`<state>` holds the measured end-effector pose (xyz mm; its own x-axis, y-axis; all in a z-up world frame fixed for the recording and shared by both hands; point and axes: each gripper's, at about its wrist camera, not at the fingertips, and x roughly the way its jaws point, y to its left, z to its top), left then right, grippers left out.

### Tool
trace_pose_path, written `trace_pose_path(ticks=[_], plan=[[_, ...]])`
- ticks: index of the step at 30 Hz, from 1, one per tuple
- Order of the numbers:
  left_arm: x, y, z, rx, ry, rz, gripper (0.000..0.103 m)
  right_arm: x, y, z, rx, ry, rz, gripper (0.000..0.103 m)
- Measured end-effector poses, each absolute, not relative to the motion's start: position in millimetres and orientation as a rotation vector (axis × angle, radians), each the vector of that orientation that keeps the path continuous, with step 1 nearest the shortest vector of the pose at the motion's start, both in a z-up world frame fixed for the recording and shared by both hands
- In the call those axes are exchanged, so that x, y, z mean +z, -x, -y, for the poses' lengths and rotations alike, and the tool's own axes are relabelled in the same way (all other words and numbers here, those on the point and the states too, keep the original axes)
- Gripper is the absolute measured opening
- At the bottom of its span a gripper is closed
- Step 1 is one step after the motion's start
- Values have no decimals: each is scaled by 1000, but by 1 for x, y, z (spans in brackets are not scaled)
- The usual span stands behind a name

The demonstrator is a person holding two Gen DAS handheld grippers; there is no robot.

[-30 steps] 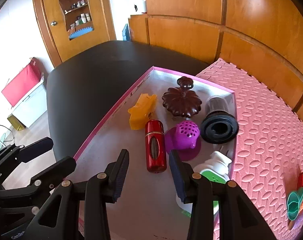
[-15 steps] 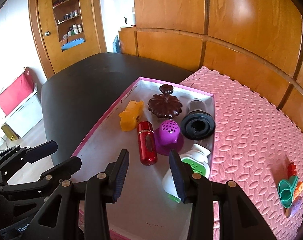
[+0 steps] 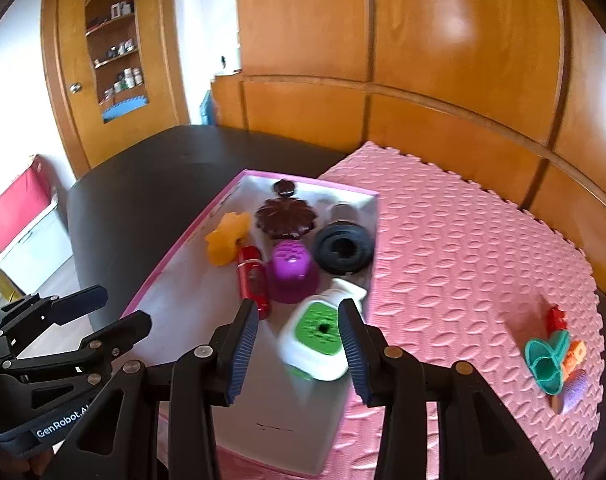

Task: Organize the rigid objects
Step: 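Move both grippers back toward the remaining toys on the pink mat, then reach the left gripper to the teal cup-shaped piece and grasp it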

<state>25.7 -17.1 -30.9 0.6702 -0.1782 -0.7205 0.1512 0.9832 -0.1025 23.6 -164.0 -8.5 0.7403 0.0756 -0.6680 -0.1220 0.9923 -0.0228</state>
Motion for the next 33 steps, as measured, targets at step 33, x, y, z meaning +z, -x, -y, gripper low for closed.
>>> trace_pose_path(ticks=[33], plan=[[-11, -12, 97, -374, -129, -788, 59, -3, 31, 485, -549, -289, -666, 43]])
